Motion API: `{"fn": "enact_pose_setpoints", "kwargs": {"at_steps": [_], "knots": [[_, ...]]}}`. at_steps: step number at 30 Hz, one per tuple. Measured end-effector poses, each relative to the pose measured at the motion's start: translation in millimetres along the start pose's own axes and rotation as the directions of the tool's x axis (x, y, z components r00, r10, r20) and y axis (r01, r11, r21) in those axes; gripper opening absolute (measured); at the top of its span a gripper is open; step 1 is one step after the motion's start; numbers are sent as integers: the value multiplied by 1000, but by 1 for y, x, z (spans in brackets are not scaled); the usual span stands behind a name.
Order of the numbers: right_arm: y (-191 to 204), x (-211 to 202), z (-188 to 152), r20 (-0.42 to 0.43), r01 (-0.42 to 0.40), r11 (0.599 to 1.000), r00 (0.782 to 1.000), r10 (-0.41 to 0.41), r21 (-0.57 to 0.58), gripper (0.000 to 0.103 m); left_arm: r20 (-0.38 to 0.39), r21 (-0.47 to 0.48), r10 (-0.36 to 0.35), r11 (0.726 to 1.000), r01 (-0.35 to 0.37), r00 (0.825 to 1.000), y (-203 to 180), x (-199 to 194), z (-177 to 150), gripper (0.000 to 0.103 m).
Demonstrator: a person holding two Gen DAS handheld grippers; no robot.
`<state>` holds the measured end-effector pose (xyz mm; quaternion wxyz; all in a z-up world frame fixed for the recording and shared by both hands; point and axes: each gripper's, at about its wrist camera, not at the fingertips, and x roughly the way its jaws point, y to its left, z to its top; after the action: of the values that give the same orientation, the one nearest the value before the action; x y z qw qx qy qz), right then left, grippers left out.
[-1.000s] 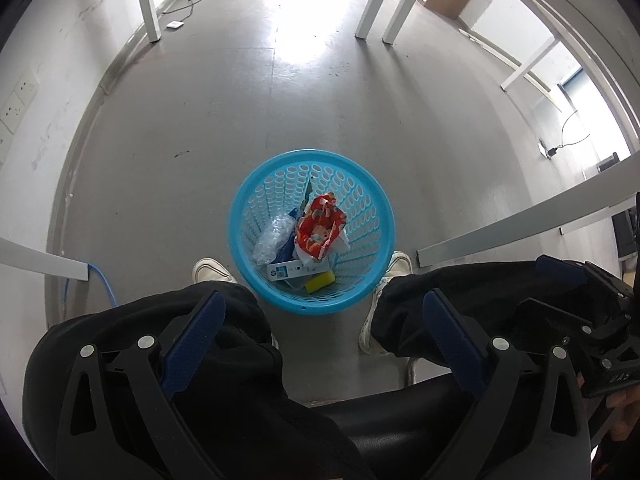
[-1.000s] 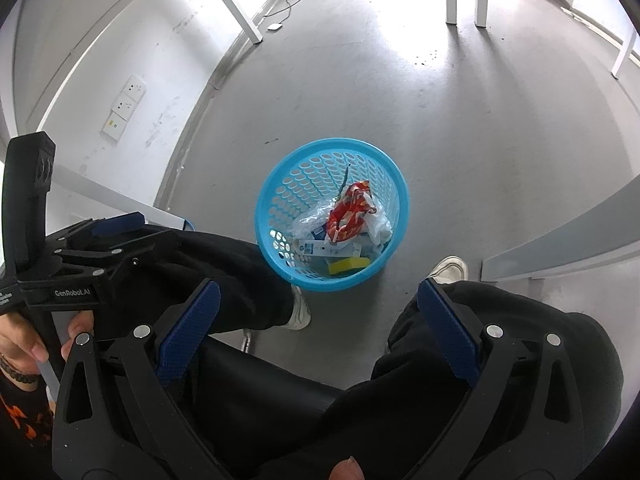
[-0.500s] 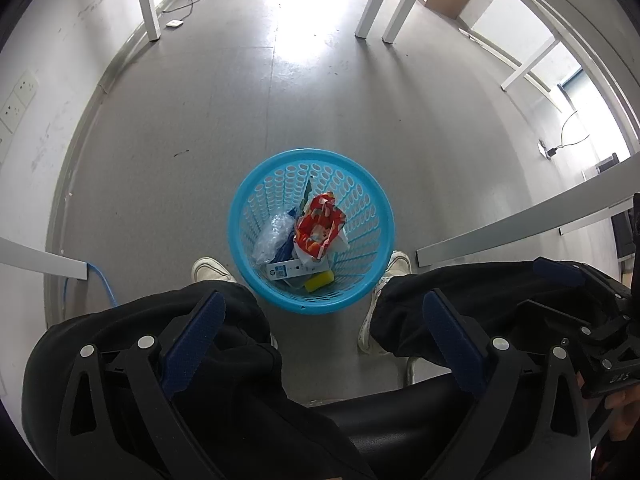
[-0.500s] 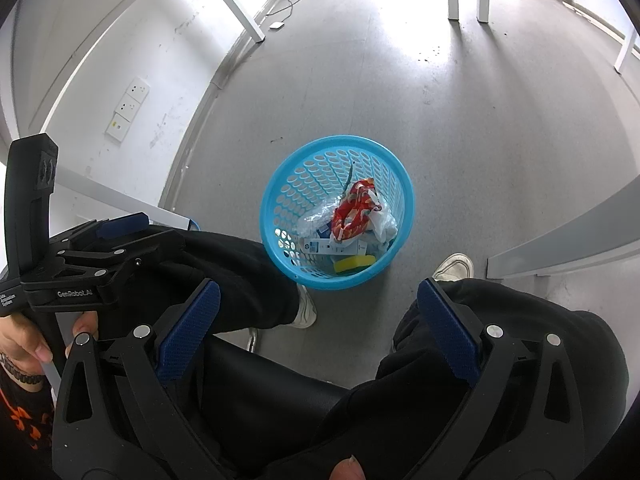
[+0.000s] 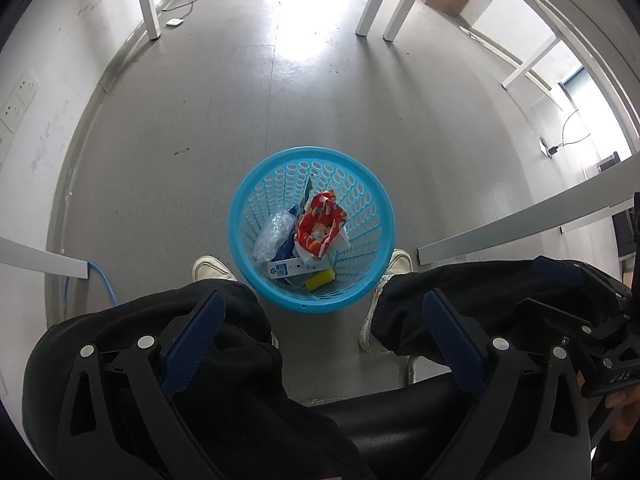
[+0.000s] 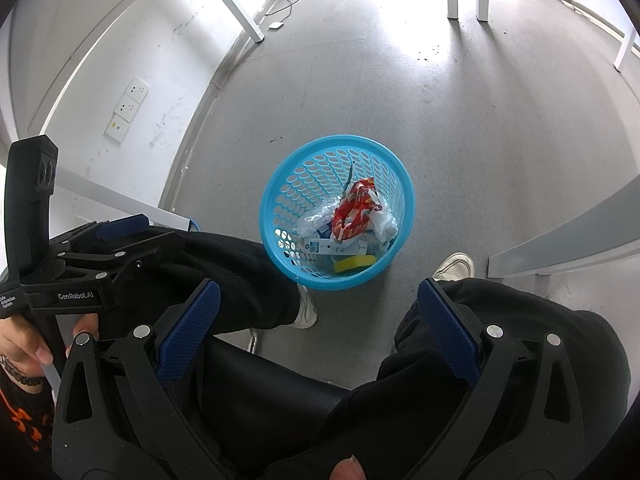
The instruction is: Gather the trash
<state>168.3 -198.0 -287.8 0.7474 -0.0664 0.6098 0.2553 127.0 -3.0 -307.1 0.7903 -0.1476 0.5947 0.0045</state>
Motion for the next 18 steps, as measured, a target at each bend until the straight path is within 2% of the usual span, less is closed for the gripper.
{"fn": "enact_pose_setpoints", "kwargs": {"at_steps": [18], "knots": [[1, 1, -1, 1, -4, 1000, 1000, 4, 0, 95, -6, 2, -2, 1000, 2, 1000, 1, 3, -2, 97]]}}
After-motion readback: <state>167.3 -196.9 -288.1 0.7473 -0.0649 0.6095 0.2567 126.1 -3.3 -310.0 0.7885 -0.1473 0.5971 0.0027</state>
